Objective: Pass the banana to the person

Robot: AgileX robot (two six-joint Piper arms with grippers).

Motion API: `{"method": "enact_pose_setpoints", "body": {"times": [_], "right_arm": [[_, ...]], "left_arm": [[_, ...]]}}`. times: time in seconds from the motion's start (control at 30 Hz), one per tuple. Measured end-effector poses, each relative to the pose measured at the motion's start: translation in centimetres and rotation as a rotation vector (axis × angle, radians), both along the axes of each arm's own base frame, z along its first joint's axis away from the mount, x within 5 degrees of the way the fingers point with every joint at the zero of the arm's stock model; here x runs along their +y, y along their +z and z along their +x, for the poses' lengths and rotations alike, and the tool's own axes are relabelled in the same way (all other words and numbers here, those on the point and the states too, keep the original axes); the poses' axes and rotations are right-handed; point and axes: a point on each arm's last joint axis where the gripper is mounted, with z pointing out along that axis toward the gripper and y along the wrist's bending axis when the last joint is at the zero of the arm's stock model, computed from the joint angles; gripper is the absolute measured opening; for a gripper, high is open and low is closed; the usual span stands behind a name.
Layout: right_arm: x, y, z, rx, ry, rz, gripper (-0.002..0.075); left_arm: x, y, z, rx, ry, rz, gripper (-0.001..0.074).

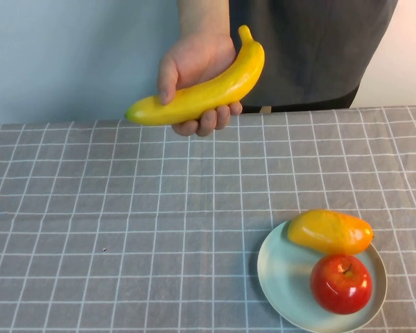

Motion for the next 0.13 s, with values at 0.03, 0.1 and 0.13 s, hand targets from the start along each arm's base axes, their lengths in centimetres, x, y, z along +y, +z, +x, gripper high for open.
{"method": "enact_pose_setpoints", "body": {"times": [0.03, 0.1, 0.13], "right_arm": [[0.0, 0.0, 0.0, 0.0, 0.0, 0.0, -0.0007], [0.0, 0.0, 0.0, 0.0, 0.0, 0.0, -0.0007], [0.0, 0.0, 0.0, 0.0, 0.0, 0.0, -0.0007]], "left_arm": [[0.0, 0.0, 0.0, 0.0, 0.0, 0.0, -0.0004], [0.0, 0.0, 0.0, 0.0, 0.0, 0.0, -0.0004], [0.0, 0.0, 0.0, 0.0, 0.0, 0.0, -0.0004]]}}
